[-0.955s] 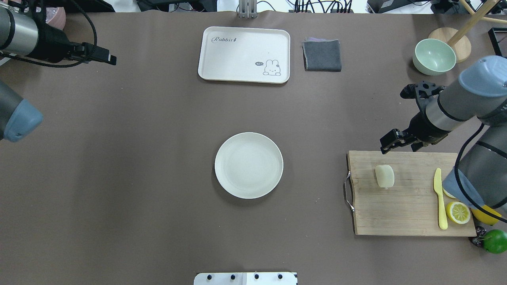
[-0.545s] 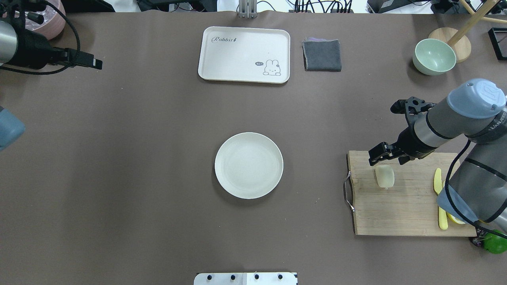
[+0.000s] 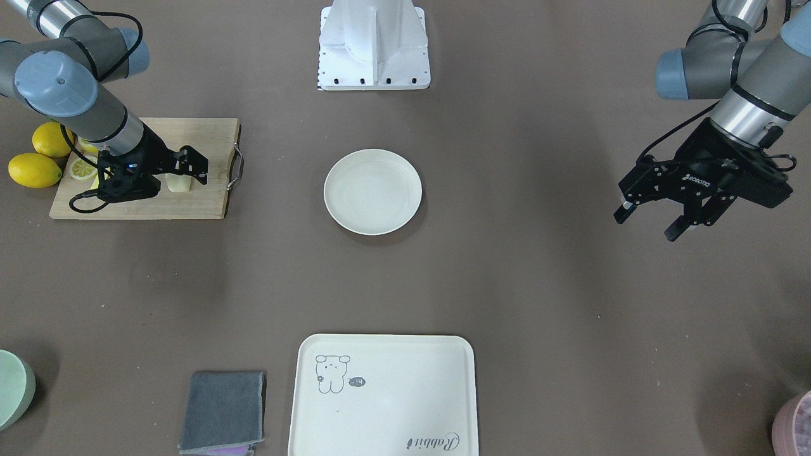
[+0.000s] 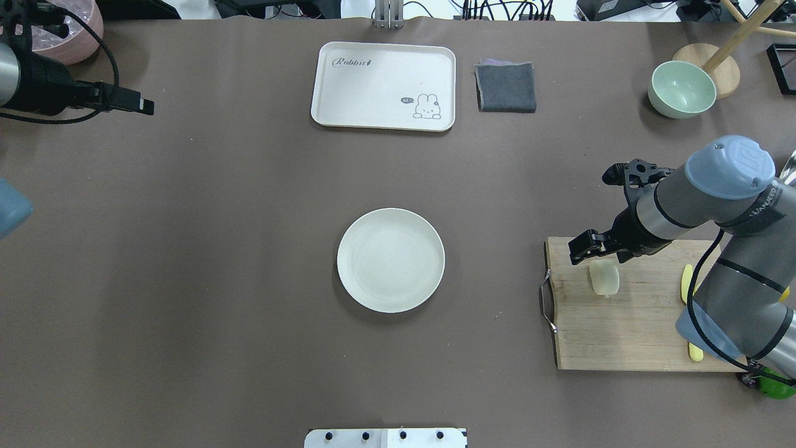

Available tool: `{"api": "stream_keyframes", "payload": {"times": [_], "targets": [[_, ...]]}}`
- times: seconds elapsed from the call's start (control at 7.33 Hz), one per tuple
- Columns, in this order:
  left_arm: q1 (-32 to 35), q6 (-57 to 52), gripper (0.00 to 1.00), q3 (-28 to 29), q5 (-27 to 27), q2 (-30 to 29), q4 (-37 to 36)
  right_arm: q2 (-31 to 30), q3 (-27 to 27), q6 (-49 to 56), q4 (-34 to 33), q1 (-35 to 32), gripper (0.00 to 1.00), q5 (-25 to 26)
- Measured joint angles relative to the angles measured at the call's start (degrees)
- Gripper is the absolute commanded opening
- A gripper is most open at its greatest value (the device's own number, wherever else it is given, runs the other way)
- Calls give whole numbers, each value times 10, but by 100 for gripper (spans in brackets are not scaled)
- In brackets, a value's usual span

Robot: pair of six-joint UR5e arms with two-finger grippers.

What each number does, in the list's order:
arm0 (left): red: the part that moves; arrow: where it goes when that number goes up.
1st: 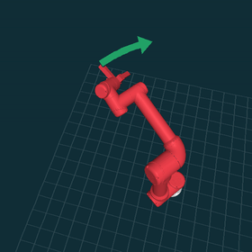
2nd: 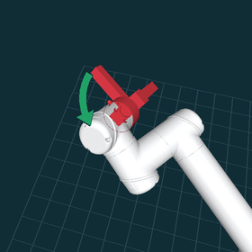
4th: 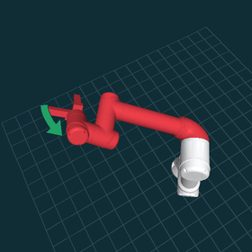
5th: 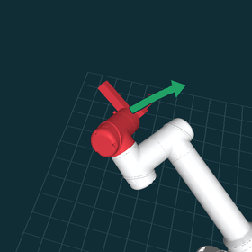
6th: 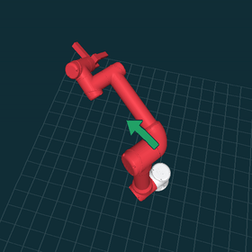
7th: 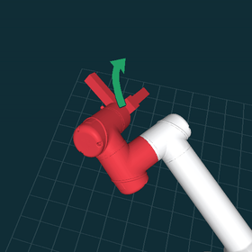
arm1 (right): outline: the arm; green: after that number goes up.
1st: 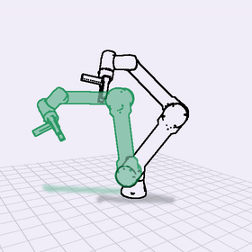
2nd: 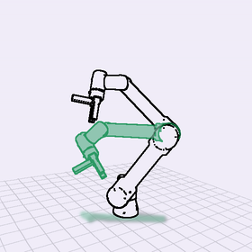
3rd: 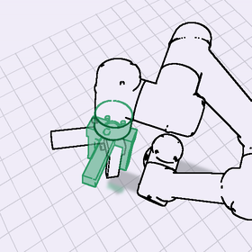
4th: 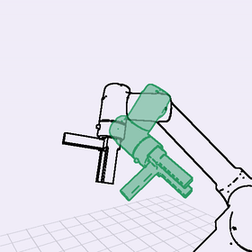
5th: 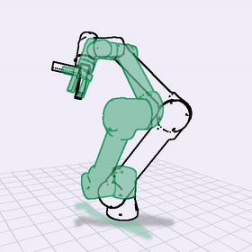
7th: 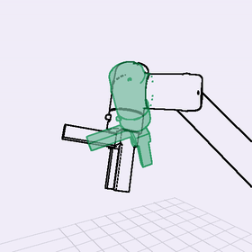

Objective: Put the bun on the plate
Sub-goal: 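Lower the right gripper onto the pale yellow bun and close it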

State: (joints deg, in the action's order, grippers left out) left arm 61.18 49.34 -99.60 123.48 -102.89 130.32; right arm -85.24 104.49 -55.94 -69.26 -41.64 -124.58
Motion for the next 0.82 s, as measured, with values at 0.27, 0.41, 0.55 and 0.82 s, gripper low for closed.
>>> {"api": "stream_keyframes", "payload": {"times": [0.27,0.41,0.55,0.82], "targets": [[0,1,98,0,-3,0,0,-3,1,0,0,6,10,3],[-1,4,98,-1,-15,1,0,-1,2,1,0,7,0,4],[-3,7,98,-2,-29,3,0,1,4,1,0,7,0,4],[-7,17,98,-2,-47,7,0,2,6,-6,0,8,0,8]]}}
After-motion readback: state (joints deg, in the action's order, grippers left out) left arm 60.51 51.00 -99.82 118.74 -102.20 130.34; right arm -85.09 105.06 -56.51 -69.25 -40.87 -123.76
